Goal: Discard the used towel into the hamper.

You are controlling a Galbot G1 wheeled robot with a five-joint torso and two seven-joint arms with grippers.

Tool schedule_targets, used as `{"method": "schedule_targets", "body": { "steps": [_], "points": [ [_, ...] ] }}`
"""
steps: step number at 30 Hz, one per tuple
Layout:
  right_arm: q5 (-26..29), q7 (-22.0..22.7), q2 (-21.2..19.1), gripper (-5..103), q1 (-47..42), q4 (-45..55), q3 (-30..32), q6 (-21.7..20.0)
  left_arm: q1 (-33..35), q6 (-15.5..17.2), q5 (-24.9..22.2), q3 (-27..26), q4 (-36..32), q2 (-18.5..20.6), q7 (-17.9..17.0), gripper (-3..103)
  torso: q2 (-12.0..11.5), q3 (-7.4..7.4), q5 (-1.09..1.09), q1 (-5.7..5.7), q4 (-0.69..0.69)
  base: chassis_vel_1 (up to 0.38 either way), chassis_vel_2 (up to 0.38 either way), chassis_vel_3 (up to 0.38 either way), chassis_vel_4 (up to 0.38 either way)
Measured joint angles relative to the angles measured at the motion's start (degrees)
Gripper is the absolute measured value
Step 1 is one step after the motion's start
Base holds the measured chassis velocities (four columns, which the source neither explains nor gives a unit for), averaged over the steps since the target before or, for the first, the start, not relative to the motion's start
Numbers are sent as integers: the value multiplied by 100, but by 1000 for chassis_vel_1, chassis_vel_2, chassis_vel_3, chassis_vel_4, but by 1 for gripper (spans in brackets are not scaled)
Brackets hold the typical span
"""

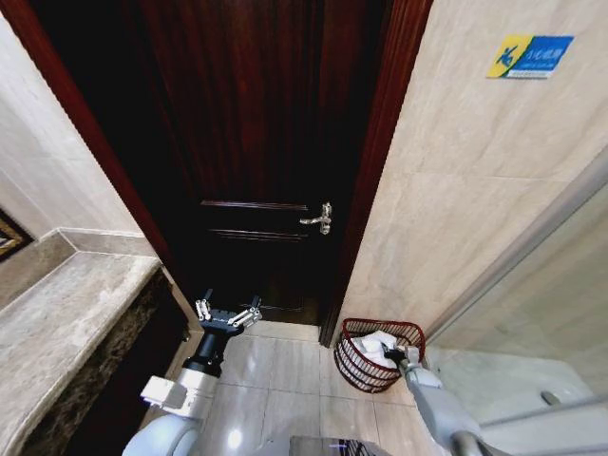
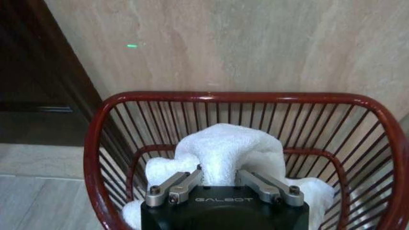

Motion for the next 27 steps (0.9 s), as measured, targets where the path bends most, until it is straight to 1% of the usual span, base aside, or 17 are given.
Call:
{"method": "schedule_targets", "body": {
  "steps": [5, 8, 9, 11, 12, 13, 14, 15, 17, 18, 20, 22, 23, 24, 26, 27],
  "points": [
    [-277, 41, 67, 11, 40, -168, 46, 33, 0, 0, 0, 0, 0, 0, 0, 100, 0, 0, 0, -1, 0, -82, 95, 88, -85],
    [-402, 132, 101, 11, 56, -247, 88, 37, 0, 0, 0, 0, 0, 0, 0, 100, 0, 0, 0, 0, 1, -151, 157, 161, -155],
    [-454, 190, 110, 10, 39, -248, 107, -15, 0, 0, 0, 0, 0, 0, 0, 100, 0, 0, 0, 2, 2, -146, 167, 158, -126],
    [-538, 279, 124, 20, -18, -248, 141, -114, -1, 0, 0, 0, 0, 0, 0, 100, -3, 3, 0, 9, 1, -120, 143, 141, -119],
    [-538, 279, 124, 20, -18, -248, 141, -114, -1, 0, 0, 0, 0, 0, 0, 100, -3, 3, 0, 9, 1, -120, 134, 125, -119],
    [-557, 315, 131, 25, -46, -245, 158, -201, -1, 0, 0, 0, 0, 0, 0, 100, -2, 3, 3, 8, 2, -83, 134, 50, -55],
    [-579, 340, 131, 31, -59, -247, 169, -273, -1, 0, 0, 0, 0, 0, 0, 100, -2, 2, 0, 7, 1, -41, 72, 50, -5],
    [-579, 340, 131, 31, -59, -247, 169, -273, -1, 0, 0, 0, 0, 0, 0, 100, -2, 2, 0, 7, 1, -41, 72, 50, -5],
    [-612, 358, 139, 41, -11, -385, 178, -345, -1, 0, 0, 0, 0, 0, 0, 100, -1, 1, 1, 1, 0, 0, 0, 0, 0],
    [-612, 358, 139, 41, -11, -385, 178, -345, -1, 0, 0, 0, 0, 0, 0, 100, -1, 1, 1, 1, 0, 0, 0, 0, 0],
    [-619, 369, 149, 52, 71, -540, 181, -347, 0, 0, 0, 0, 0, 0, 0, 100, 1, -1, -1, -4, 0, 52, -50, -66, 43],
    [-660, 414, 163, 63, 174, -795, 182, -254, 0, 0, 0, 0, 0, 0, 0, 100, 1, -1, 0, -4, 1, 27, -24, -24, 20],
    [-660, 414, 163, 63, 174, -795, 182, -254, 0, 0, 0, 0, 0, 0, 0, 100, 1, -1, 0, -4, 1, 0, 0, 0, 0],
    [-726, 456, 173, 68, 217, -947, 181, -128, 1, 0, 0, 0, 0, 0, 0, 100, 1, -1, 0, -3, 1, 0, 0, 0, 0],
    [-762, 487, 174, 68, 223, -1005, 179, -67, 1, 0, 0, 0, 0, 0, 0, 100, 1, -1, 0, -3, 1, 0, 0, 0, 0],
    [-850, 605, 179, 79, 215, -1046, 178, 21, 1, 0, 0, 0, 0, 0, 0, 100, 0, 0, 0, 0, 0, 0, 0, 0, 0]
  ]
}}
